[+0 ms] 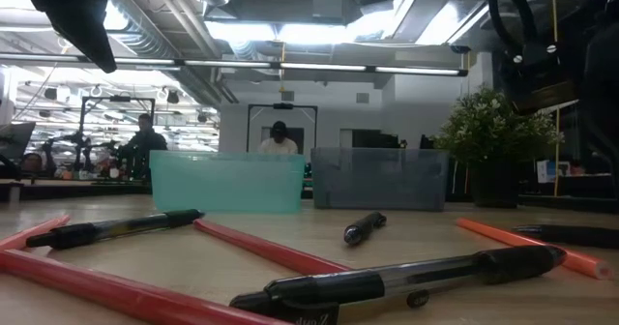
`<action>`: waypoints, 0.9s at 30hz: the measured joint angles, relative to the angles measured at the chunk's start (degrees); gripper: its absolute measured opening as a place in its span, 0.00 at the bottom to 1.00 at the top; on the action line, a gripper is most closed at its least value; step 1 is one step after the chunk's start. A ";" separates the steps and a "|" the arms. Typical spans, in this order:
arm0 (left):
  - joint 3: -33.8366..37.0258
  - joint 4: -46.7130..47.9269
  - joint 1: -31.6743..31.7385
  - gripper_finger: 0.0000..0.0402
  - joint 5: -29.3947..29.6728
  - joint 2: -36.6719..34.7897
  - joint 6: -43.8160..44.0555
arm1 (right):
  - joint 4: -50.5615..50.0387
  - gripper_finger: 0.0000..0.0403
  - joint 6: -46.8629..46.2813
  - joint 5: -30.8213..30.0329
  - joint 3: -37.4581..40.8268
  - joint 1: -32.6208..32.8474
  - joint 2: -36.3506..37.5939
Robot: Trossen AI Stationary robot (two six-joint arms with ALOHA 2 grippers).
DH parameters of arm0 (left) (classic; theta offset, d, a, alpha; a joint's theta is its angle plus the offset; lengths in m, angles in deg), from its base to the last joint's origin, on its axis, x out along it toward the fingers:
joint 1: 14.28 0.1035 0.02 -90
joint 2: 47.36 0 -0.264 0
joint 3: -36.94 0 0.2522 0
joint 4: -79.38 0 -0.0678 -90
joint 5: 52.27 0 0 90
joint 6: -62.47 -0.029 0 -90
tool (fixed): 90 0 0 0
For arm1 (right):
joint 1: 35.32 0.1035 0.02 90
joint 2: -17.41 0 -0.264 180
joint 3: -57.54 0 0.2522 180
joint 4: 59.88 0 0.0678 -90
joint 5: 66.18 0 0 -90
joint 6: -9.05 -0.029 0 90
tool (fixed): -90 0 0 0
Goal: Sort pens & pencils
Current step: Put the black pen into the black bin
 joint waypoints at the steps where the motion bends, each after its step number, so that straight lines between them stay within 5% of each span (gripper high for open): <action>1: -0.02 0.01 0.00 0.26 0.00 0.00 0.00 | 0.00 0.29 0.00 -0.02 0.00 0.00 0.00; 18: 0.00 0.03 0.00 0.26 0.04 0.00 -0.01 | -0.02 0.08 0.03 -0.19 0.04 -0.02 -0.09; 27: 0.00 0.04 0.00 0.26 0.08 0.00 -0.02 | 0.12 0.08 0.03 -0.14 -0.70 -0.24 -0.20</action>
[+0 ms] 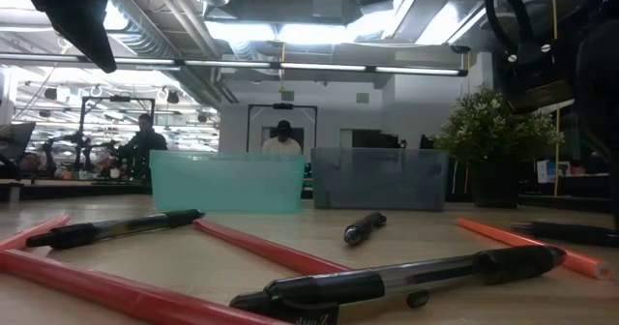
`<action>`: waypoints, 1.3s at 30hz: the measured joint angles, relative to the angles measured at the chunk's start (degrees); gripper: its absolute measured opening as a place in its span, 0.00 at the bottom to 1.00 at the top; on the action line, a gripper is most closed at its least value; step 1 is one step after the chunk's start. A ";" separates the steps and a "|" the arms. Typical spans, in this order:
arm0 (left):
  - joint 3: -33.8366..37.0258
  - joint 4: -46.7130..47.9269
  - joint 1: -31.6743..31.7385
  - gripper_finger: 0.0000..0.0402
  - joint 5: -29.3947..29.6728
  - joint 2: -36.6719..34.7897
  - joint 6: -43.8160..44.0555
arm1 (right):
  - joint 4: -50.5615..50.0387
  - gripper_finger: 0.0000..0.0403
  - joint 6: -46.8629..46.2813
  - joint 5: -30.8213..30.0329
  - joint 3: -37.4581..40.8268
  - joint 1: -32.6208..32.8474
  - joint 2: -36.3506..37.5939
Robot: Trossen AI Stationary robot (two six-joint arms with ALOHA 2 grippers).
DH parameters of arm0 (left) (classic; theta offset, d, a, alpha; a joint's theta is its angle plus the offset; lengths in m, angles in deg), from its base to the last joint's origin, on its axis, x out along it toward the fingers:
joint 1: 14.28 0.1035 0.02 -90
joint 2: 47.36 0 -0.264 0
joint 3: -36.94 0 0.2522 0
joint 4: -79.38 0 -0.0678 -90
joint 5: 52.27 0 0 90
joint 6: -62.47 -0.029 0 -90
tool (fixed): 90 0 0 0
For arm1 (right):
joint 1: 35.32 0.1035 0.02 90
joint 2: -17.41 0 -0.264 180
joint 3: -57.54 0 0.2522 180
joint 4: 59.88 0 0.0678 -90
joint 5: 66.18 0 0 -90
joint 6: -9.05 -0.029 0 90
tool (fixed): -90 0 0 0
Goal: Sort pens & pencils
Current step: Put the black pen into the black bin
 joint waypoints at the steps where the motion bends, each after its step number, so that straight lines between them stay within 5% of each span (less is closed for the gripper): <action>1: -0.01 0.01 0.00 0.26 0.00 0.00 0.00 | 0.06 0.08 0.00 -0.01 -0.02 0.00 0.00; 11: 0.00 0.04 0.01 0.26 1.13 0.00 0.00 | -1.48 0.07 0.00 0.00 -2.07 -0.04 -0.07; 21: 0.00 0.31 0.00 0.26 2.28 0.00 -1.51 | -20.00 0.07 3.14 -5.25 -13.27 -1.24 0.04; 30: 0.00 1.40 0.01 0.26 2.34 0.00 -1.59 | -31.37 0.07 24.53 -9.07 -20.15 -13.41 0.22; 39: 0.00 2.32 0.00 0.26 3.96 0.00 -2.57 | -31.19 0.07 48.30 -11.58 -21.13 -27.25 0.22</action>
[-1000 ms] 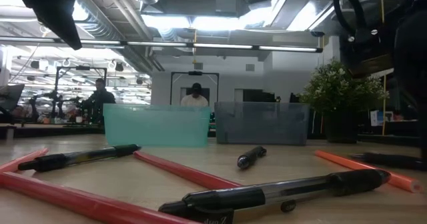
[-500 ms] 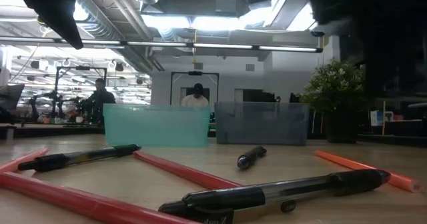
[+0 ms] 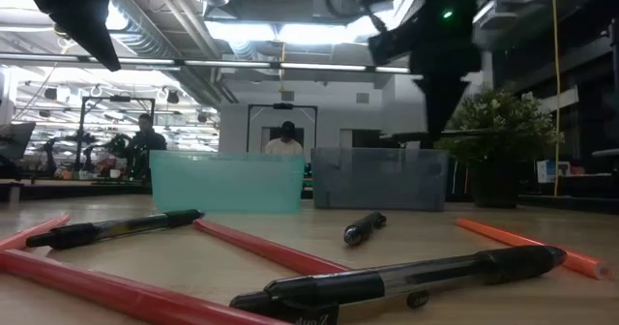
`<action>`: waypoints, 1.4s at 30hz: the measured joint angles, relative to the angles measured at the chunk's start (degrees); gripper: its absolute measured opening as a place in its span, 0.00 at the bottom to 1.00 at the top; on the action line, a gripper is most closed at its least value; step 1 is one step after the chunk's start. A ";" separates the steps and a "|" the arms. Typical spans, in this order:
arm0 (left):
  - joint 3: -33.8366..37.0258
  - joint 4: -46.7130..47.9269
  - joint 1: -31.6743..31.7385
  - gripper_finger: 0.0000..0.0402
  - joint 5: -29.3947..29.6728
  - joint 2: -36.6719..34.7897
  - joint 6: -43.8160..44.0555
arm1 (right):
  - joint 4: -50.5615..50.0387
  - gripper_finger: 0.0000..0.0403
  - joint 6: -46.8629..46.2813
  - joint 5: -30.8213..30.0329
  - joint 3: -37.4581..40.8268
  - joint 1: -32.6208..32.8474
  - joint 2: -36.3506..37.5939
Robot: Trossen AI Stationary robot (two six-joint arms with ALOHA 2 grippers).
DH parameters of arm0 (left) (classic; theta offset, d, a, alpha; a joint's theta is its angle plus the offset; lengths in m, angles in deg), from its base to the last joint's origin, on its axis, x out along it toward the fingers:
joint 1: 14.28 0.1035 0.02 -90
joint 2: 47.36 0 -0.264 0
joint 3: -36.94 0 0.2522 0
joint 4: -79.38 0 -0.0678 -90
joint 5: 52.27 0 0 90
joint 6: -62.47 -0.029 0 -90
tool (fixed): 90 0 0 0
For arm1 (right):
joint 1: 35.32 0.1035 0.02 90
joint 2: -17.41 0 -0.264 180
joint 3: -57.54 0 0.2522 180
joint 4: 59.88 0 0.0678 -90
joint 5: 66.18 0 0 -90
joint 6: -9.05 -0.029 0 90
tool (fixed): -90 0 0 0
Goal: Sort pens & pencils
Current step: Put the black pen into the black bin
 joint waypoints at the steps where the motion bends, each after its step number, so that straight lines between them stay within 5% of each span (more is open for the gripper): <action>1: 0.00 0.00 0.00 0.26 0.17 -0.02 -0.06 | 0.01 0.07 2.18 -0.75 -0.61 -1.23 0.00; 11: 0.00 -0.03 0.00 0.26 0.48 0.00 -0.06 | 2.99 0.07 18.99 -5.28 -8.59 -9.82 0.11; 42: 0.03 -0.05 0.02 0.26 0.83 -0.01 -0.45 | 9.69 0.10 32.71 -0.19 -8.20 -17.49 -10.78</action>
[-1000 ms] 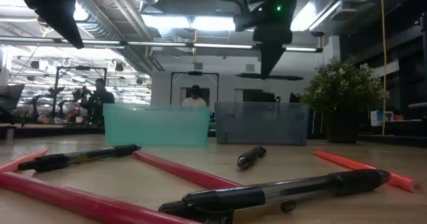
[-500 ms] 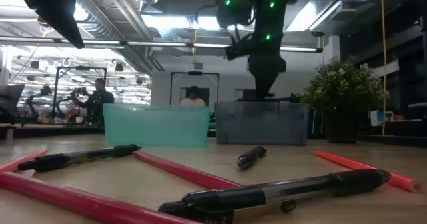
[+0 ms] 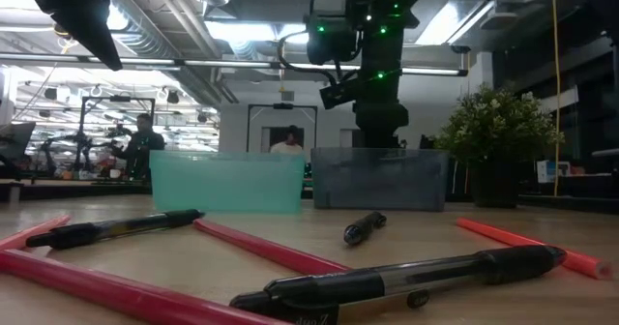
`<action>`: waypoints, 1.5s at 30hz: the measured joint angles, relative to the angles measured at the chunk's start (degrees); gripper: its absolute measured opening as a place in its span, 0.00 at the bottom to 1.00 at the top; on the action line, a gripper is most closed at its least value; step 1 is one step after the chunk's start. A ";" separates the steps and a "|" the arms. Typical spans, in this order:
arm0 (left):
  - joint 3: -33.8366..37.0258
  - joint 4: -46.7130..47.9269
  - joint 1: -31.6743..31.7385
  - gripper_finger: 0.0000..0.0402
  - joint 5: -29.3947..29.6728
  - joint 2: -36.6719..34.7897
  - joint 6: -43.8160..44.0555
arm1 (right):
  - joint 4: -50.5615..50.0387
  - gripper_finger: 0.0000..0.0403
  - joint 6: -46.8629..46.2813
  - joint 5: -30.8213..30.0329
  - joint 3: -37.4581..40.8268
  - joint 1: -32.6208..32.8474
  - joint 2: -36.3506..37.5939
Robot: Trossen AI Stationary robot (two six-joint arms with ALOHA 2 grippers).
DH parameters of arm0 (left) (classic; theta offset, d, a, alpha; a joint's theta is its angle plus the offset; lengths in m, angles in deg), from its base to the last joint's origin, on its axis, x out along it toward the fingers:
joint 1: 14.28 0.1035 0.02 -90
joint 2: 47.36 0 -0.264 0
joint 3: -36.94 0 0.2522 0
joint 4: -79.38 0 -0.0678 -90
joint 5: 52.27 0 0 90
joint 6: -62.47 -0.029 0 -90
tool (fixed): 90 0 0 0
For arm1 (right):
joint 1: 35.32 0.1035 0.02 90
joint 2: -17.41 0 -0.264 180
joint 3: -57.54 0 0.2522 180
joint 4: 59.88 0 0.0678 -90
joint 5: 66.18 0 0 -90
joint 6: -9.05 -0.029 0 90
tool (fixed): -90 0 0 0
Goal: Sort pens & pencils
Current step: Put the black pen into the black bin
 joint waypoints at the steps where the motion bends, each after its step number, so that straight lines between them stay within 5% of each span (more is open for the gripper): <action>1: 0.01 0.00 0.00 0.26 0.00 -0.01 0.00 | 0.02 0.12 -0.02 0.01 0.00 0.01 0.00; 13: 0.01 -0.02 0.00 0.26 -0.01 -0.01 0.00 | 0.33 0.16 0.02 -0.06 0.00 0.02 0.00; 18: 0.01 0.00 -0.01 0.26 -0.02 -0.01 -0.01 | 0.04 0.16 -0.47 -4.89 -0.80 0.77 0.26; 24: 0.00 -0.01 -0.02 0.26 -0.03 -0.01 0.00 | -8.37 0.16 -3.57 -8.31 -9.92 5.08 0.87; 29: -0.01 -0.01 -0.02 0.26 -0.07 -0.01 0.04 | -14.15 0.16 -11.95 0.21 -17.38 11.19 1.02; 33: 0.01 0.00 -0.02 0.26 -0.09 -0.01 0.02 | -12.12 0.16 -18.79 11.47 -17.00 17.76 1.03; 36: 0.00 -0.02 -0.02 0.26 -0.10 -0.01 0.00 | -8.41 0.16 -22.78 13.86 -14.82 22.50 1.03; 45: -0.01 -0.02 -0.01 0.26 -0.11 -0.01 -0.02 | 12.01 0.16 -12.74 19.18 -6.47 30.24 0.92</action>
